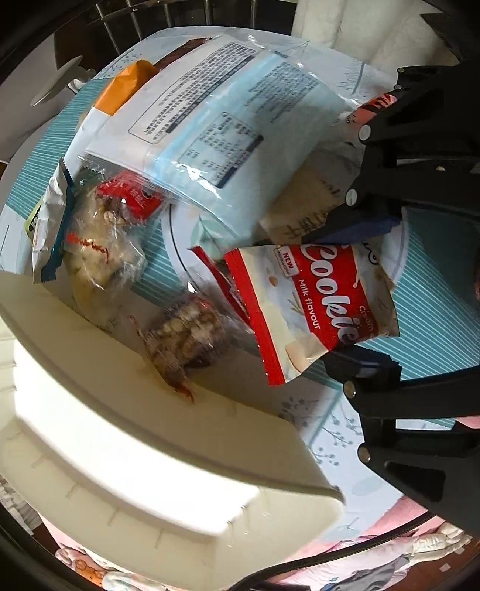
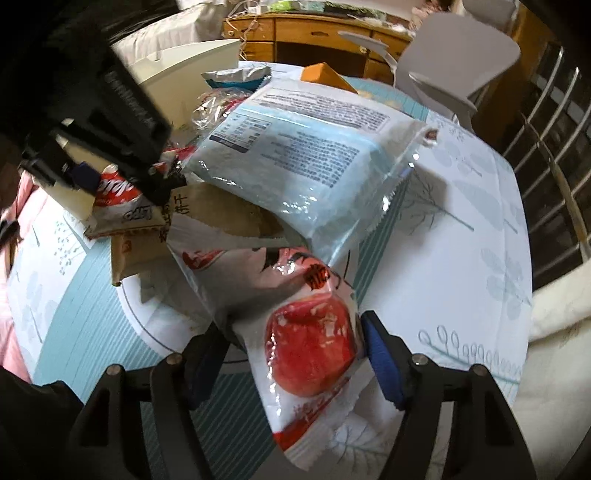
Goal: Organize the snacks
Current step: 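Drop the Cookies packet into the tray with the left tool while the right drops its packet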
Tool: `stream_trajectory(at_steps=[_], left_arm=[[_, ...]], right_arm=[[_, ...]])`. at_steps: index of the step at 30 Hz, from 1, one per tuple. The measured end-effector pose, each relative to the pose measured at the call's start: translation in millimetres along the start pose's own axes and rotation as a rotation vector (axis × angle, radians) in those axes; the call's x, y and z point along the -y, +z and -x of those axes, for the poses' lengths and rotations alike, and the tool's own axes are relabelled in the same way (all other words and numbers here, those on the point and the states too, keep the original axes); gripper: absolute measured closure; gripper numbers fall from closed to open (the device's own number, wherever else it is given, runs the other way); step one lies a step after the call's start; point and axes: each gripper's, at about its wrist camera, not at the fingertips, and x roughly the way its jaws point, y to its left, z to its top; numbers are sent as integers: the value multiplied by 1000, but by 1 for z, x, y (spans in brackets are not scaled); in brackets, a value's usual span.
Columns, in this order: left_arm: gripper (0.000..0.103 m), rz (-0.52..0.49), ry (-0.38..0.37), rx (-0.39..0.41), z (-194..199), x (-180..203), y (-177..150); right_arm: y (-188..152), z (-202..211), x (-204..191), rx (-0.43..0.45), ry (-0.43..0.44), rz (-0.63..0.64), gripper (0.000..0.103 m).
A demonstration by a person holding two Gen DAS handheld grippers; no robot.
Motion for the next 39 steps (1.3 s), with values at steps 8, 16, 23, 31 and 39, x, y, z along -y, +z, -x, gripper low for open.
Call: stream_trajectory(at_steps=[8, 16, 23, 31, 39], left_arm=[[56, -43, -14, 2, 20, -5, -28], [56, -153, -42, 10, 41, -5, -45], [56, -306, -88, -15, 60, -20, -43], [55, -544, -187, -2, 117, -53, -49], [55, -658, -250, 49, 152, -103, -30]], right_arm=[[-2, 4, 16, -94, 25, -185, 33], [5, 17, 32, -153, 45, -339, 33], [11, 40, 38, -137, 62, -499, 33], [6, 64, 12, -109, 72, -723, 33], [17, 81, -32, -46, 116, -898, 33]])
